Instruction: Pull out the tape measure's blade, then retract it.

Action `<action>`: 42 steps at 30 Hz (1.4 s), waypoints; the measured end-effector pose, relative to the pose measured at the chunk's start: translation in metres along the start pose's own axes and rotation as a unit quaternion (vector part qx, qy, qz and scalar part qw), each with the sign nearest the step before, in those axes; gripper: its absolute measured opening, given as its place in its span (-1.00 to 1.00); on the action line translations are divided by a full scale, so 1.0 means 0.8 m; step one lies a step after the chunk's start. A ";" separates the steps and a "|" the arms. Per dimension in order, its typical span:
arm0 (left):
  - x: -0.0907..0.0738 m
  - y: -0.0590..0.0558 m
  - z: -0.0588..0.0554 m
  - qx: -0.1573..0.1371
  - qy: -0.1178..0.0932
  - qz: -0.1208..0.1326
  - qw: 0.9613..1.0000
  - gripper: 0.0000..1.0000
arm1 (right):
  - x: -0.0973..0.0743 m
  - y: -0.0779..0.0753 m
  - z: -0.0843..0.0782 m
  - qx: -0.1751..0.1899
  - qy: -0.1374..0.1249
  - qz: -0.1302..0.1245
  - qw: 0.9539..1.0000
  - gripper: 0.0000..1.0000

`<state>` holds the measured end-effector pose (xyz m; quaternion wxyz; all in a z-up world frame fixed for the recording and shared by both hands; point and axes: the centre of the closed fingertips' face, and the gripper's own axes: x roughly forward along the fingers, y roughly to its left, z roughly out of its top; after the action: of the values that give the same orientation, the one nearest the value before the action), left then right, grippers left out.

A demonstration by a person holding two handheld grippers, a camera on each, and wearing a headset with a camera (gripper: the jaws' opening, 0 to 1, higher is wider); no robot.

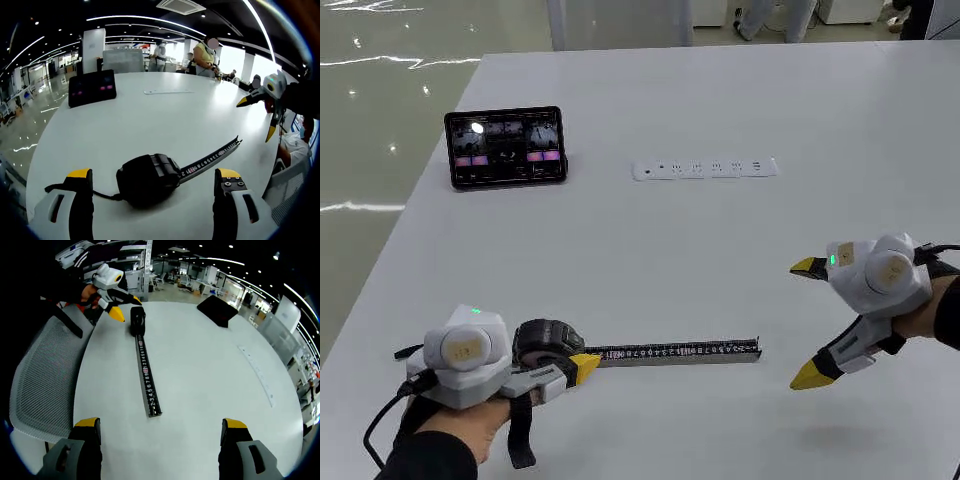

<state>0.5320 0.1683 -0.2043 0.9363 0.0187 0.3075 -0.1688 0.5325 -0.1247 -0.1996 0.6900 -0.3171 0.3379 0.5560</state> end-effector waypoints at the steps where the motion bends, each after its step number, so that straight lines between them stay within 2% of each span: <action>1: 0.001 0.000 0.000 0.001 -0.001 0.002 1.000 0.98 | 0.002 0.001 0.000 -0.001 0.001 0.004 1.000 0.98; 4: 0.005 0.003 -0.003 -0.002 -0.004 0.013 1.000 0.98 | 0.008 -0.001 -0.003 -0.009 0.013 0.012 1.000 0.98; 6: 0.008 0.005 -0.004 -0.014 -0.007 0.020 1.000 0.98 | 0.013 -0.002 -0.003 -0.015 0.017 0.017 1.000 0.98; 7: 0.010 0.005 -0.003 -0.031 -0.015 0.024 0.999 0.98 | 0.015 -0.004 -0.002 -0.016 0.019 0.020 0.999 0.98; 9: 0.013 0.006 -0.004 -0.024 -0.018 0.029 0.999 0.98 | 0.020 -0.006 -0.002 -0.017 0.021 0.021 0.999 0.98; 12: 0.018 0.006 -0.003 -0.014 -0.033 0.039 0.999 0.98 | 0.026 -0.009 -0.001 -0.018 0.022 0.025 0.999 0.98; 14: 0.023 0.006 -0.010 0.000 -0.032 0.043 0.999 0.98 | 0.032 -0.011 -0.003 -0.021 0.025 0.025 0.999 0.98; 21: 0.026 0.011 -0.006 -0.036 -0.052 0.058 0.996 0.98 | 0.046 -0.012 -0.006 -0.022 0.039 0.032 0.998 0.92; 23: 0.027 0.014 -0.007 -0.034 -0.052 0.062 0.996 0.98 | 0.048 -0.013 -0.004 -0.022 0.040 0.031 0.998 0.89; 25: 0.028 0.016 -0.005 -0.047 -0.054 0.063 0.995 0.98 | 0.051 -0.015 -0.005 -0.014 0.043 0.030 0.999 0.86; 30: 0.029 0.028 -0.002 -0.079 -0.066 0.086 0.991 0.98 | 0.060 -0.015 -0.013 -0.012 0.051 0.036 0.998 0.81; 33: 0.031 0.035 -0.005 -0.099 -0.068 0.094 0.988 0.98 | 0.063 -0.014 -0.012 -0.019 0.052 0.037 0.998 0.73; 36: 0.030 0.037 -0.006 -0.101 -0.070 0.101 0.987 0.98 | 0.068 -0.017 -0.013 -0.023 0.056 0.035 0.998 0.69; 42: 0.033 0.037 -0.004 -0.092 -0.077 0.101 0.988 0.98 | 0.072 -0.018 -0.012 -0.026 0.053 0.031 0.998 0.50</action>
<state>0.5599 0.1886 -0.2247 0.9672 -0.0495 0.2448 -0.0451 0.5544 -0.1036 -0.2512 0.6449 -0.3532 0.3687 0.5687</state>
